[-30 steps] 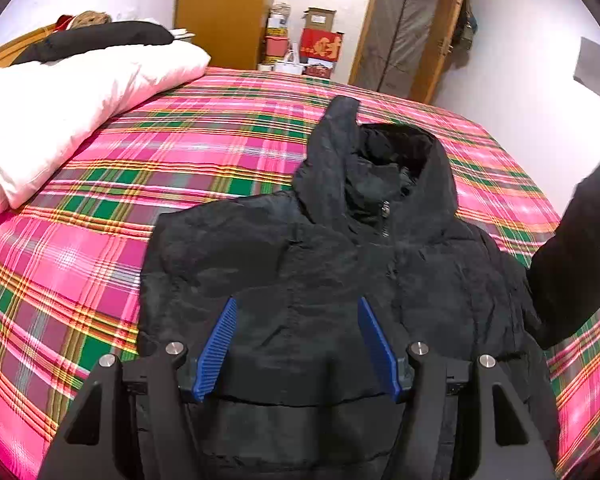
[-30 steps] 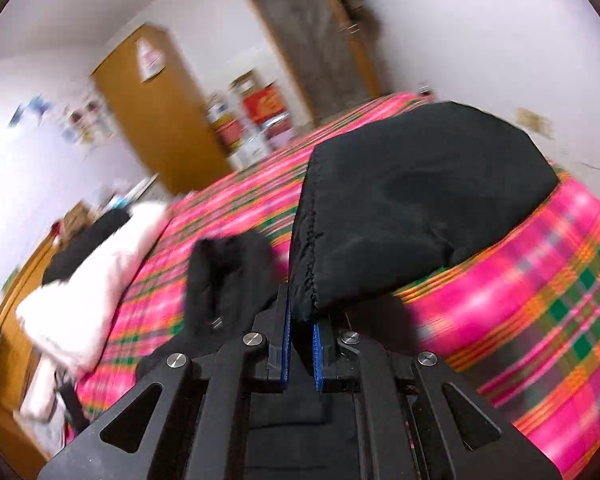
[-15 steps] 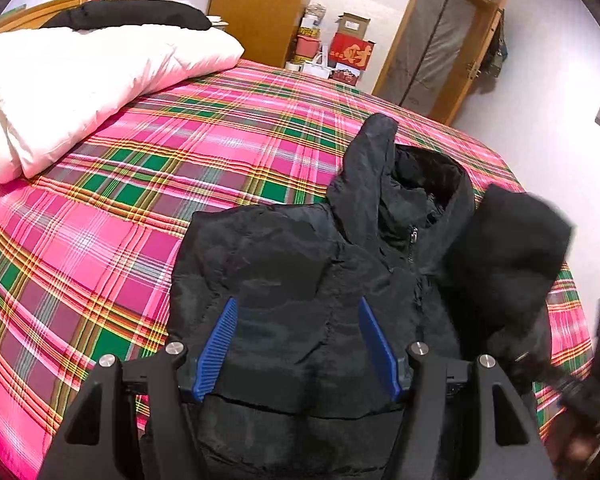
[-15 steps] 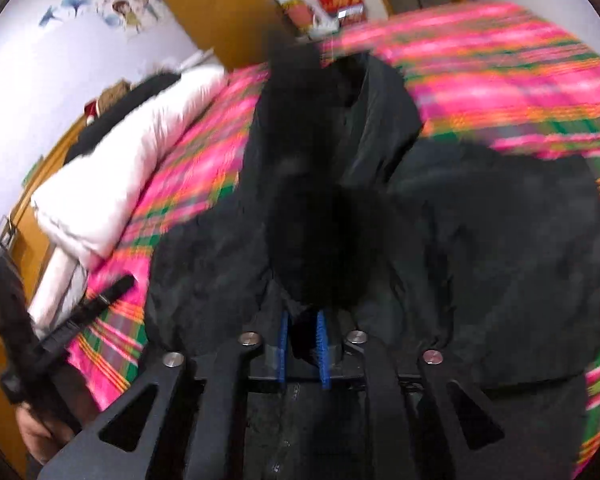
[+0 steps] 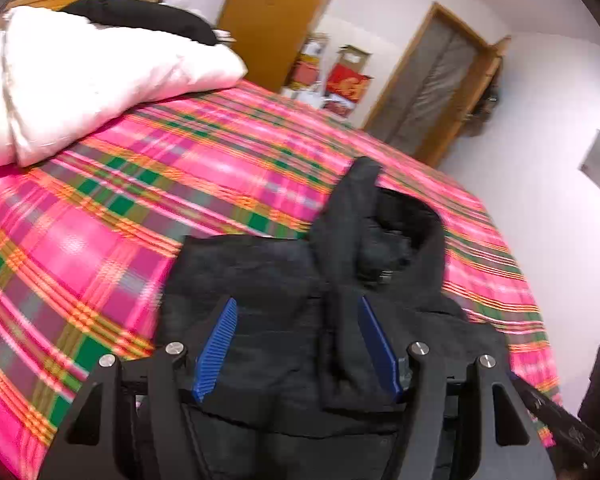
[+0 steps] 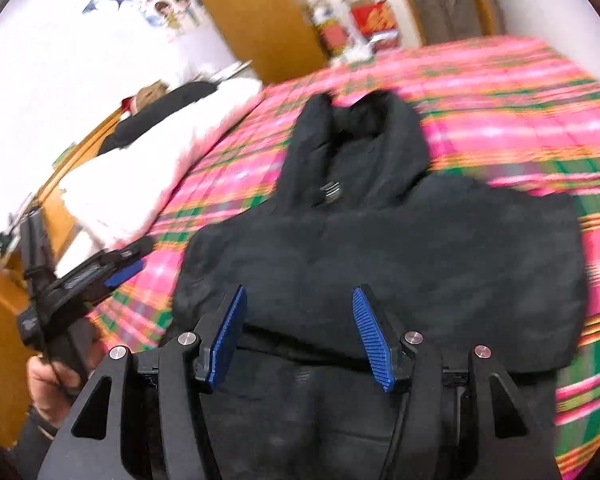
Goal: Fold large clothes
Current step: 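Fold the held sleeve across the jacket body and open the right tool, then move both tools to the jacket hem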
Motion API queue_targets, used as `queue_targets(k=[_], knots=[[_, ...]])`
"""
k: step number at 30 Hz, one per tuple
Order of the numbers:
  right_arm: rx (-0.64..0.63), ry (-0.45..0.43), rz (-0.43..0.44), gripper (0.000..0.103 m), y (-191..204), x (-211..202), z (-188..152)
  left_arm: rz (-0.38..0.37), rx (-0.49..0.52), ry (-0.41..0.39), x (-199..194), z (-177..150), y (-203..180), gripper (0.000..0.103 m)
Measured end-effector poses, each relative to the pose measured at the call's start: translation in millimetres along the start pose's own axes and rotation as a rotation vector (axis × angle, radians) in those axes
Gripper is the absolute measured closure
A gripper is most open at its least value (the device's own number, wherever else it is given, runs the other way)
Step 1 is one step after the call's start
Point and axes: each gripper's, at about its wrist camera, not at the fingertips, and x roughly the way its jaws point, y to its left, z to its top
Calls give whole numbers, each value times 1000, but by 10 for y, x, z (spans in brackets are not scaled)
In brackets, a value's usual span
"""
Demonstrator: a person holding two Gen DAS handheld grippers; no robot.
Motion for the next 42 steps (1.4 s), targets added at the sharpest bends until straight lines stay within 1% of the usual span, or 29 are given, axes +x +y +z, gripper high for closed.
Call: queue_targets(k=[2,4,6,7,9,10,12,14,17,20,22,23,25,26,27,30,31,33,35,36,38,40,42], knots=[[39,-18,-93,47,-328,-54,18,-52,45,15,49,-51,-141,38],[74,-31,-186,48,-615,-60,21,-87,120,41,138,-145,-337,39],[122,-29,-248,60,-861,-36,20,-105,193,67,238,-248,-523,39],[151,-16,-260,61,-985,23,-11,-104,223,83,303,-300,-602,39],[184,38,-262,64,-1153,208,-109,-78,282,128,475,-413,-724,39],[173,61,-263,64,-1162,302,-149,-51,304,159,590,-473,-762,40],[136,79,-272,64,-1213,392,-231,-8,314,228,802,-574,-775,41],[126,83,-265,64,-1231,452,-278,65,333,289,991,-695,-756,41],[94,106,-276,64,-1215,555,-288,88,359,281,1050,-771,-747,41],[62,126,-288,64,-1212,602,-258,86,342,278,1078,-783,-724,41],[65,136,-280,64,-1212,520,-193,79,315,276,1038,-752,-704,41],[64,124,-271,64,-1183,430,-157,75,298,282,991,-722,-693,41],[58,61,-265,64,-1172,209,-57,56,265,288,886,-633,-675,43],[50,31,-270,64,-1164,120,-8,39,250,271,830,-564,-666,43],[46,12,-272,64,-1172,66,50,20,240,230,725,-473,-670,43],[33,6,-293,64,-1226,106,252,8,248,125,550,-196,-693,43],[19,15,-305,64,-1241,190,328,24,266,110,574,-111,-700,43],[4,29,-312,64,-1256,328,413,76,297,104,715,19,-666,43],[1,61,-320,64,-1289,515,433,100,290,144,925,73,-575,43],[4,81,-324,64,-1302,611,425,114,282,180,1059,66,-510,43],[11,114,-335,64,-1353,783,387,120,287,210,1218,-15,-430,43],[11,107,-343,64,-1369,861,325,122,300,213,1314,-130,-398,41],[-1,103,-349,64,-1355,887,276,119,311,193,1316,-213,-373,40]])
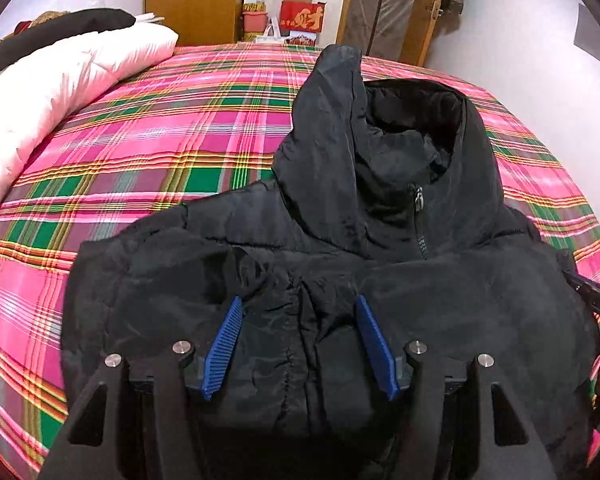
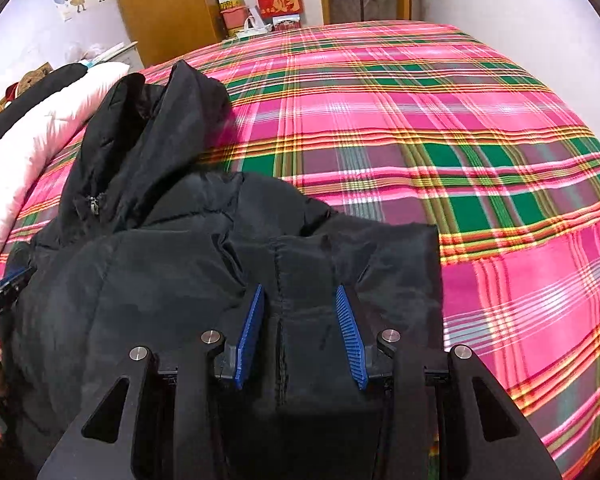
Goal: Fold large clothes
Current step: 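Move both tools to the jacket hem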
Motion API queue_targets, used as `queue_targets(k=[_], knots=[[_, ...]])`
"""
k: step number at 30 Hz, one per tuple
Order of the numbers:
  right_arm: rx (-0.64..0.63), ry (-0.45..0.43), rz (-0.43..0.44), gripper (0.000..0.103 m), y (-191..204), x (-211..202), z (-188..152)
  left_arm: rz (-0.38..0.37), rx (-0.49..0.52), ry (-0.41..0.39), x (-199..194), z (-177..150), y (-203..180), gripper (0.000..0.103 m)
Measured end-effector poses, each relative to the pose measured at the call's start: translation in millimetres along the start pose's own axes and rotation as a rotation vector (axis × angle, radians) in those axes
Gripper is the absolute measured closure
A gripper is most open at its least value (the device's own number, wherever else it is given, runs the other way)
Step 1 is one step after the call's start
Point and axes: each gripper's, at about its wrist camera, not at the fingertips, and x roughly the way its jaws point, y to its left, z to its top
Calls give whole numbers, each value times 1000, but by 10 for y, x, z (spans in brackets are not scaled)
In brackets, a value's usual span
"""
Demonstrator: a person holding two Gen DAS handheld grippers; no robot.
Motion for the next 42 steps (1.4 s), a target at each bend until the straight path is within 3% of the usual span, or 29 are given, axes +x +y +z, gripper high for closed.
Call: queue_targets(k=[8,12,15,21,33,39,42], knots=[[-41,33,-35,64,55,-92,99,10,6,14,-15,60,-11,41],[-33,-57,18,64,126,-578,50,7,20,-47,-502,54,-32,43],[-44,-72,56,64,220,-787,-127,-4,23,-75,-757,-94,-45,43],[-76,65,24,64,332,-434,-360,22,26,62,-354,-323,-25,41],[-93,53,22,64,390,-593,-375,20,0,55,-556,-314,16,41],[-114,1,76,64,513,-867,-232,-11,-30,4,-844,-157,-2,41],[-113,-7,100,64,584,-863,-98,-33,11,-11,-886,13,-88,41]])
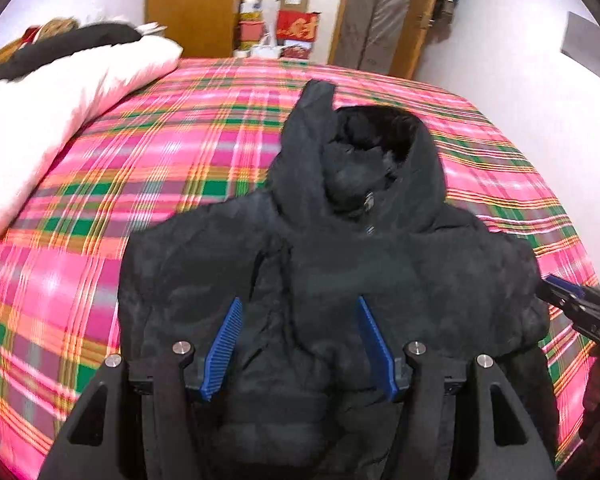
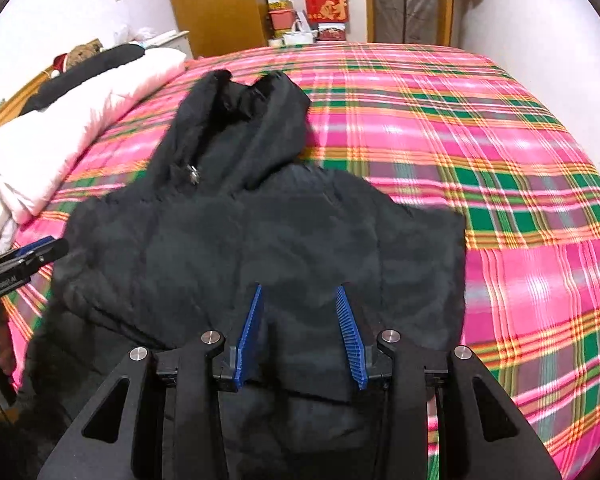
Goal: Fold large clothes
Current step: 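Move both tools to the jacket hem, then grasp the hem with the left tool while the right tool grasps it too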
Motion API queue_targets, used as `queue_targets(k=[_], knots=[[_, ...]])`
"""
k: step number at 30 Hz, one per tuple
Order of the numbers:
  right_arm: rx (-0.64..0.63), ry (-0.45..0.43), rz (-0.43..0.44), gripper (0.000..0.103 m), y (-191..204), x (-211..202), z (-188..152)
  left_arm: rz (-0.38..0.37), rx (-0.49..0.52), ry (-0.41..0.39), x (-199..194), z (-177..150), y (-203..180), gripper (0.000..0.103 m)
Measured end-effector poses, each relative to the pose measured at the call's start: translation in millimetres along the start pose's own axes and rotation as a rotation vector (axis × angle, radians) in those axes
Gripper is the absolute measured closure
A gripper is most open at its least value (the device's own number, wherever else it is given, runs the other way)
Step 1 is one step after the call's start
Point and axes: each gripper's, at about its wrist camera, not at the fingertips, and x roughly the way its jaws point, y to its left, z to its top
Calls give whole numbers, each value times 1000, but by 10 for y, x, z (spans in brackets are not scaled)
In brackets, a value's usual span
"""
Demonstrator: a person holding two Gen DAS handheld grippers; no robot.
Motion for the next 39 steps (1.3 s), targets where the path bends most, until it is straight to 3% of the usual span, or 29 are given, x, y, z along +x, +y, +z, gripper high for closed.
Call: queue_targets(k=[9,15,23,28,29,31,33,39], knots=[[-34,-45,31,64,124,313,760,1,105,-60,288,901,-131,41],[-17,-46,42,64,99,752,1383,9,83,-36,799,1468,-86,41],[-18,-23,-1,64,129,1397,1964,46,85,-7,1534,1910,-96,41],[-11,25,-13,64,92,1796,2130,44,104,19,1891,2036,-166,42],[-8,33,-10,65,84,1821,2136,44,103,24,1948,2038,-168,45],[-12,40,9,94,86,1846,2110,27,98,43,2037,2018,-171,80],[-25,14,13,97,112,1763,2081,25,102,38,2024,1969,-166,94],[51,-94,110,98,35,1107,1963,-57,-18,-103,1394,1846,127,99]])
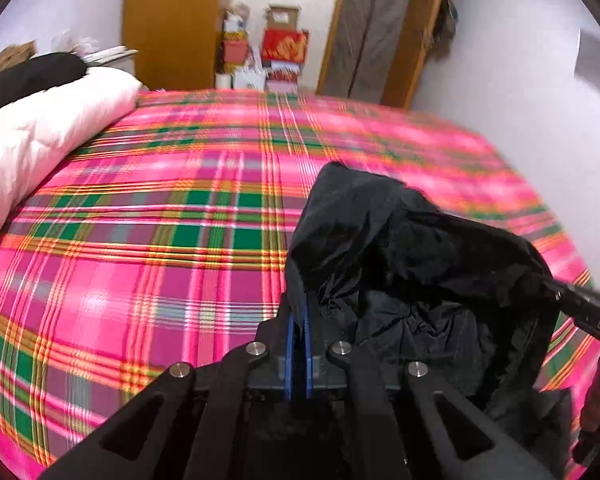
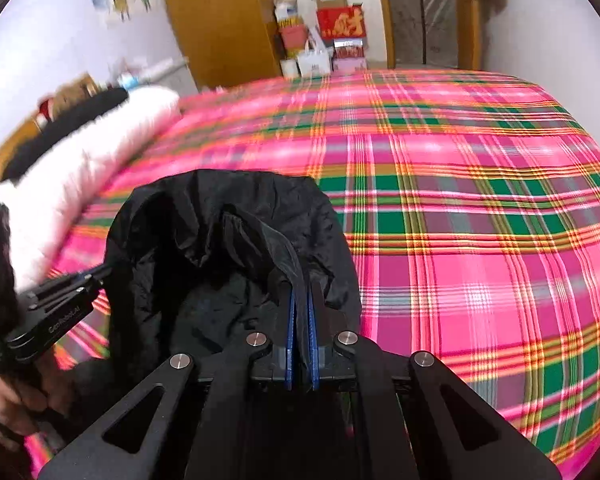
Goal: Fold large clothes
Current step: 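Grasp the hem with the left tool while the right tool grasps it too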
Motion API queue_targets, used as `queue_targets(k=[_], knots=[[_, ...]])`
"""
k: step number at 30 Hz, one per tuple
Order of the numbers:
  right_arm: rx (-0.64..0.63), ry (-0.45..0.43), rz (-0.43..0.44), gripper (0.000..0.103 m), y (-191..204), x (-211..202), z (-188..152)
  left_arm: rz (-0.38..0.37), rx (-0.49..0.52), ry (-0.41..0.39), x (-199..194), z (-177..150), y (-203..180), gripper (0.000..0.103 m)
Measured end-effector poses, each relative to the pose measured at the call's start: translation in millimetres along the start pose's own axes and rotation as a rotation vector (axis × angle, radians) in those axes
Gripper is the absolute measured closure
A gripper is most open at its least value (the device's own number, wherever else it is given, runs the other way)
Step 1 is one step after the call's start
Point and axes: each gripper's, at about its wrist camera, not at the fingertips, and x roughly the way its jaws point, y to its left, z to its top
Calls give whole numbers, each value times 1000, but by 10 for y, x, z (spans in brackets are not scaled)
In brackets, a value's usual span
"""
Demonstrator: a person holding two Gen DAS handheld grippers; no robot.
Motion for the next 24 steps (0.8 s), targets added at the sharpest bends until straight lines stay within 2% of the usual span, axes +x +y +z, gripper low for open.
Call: queue_targets(k=[5,8,11,16,20,24], knots=[[56,-80,77,98,74,-735,-260,-60,-97,-105,-802,-181,242,99],[127,-104,117,98,62,-1088,-547,-98,-159,-147,-1280,-429,380,99],[168,-94,123,98,78,-1313,-912,-106,-192,-152,-1637,-760,478,99],[211,-27,115,98,68,-1438,-1497,-91,-223,-92,-1923,-1412,539,99],[230,62,86,98,7,-1354,-1932,-54,-268,-3,-1907,-1848,598,99],[243,144,56,98,-81,-1268,-2210,5,-281,88,-1912,-2145,625,99]])
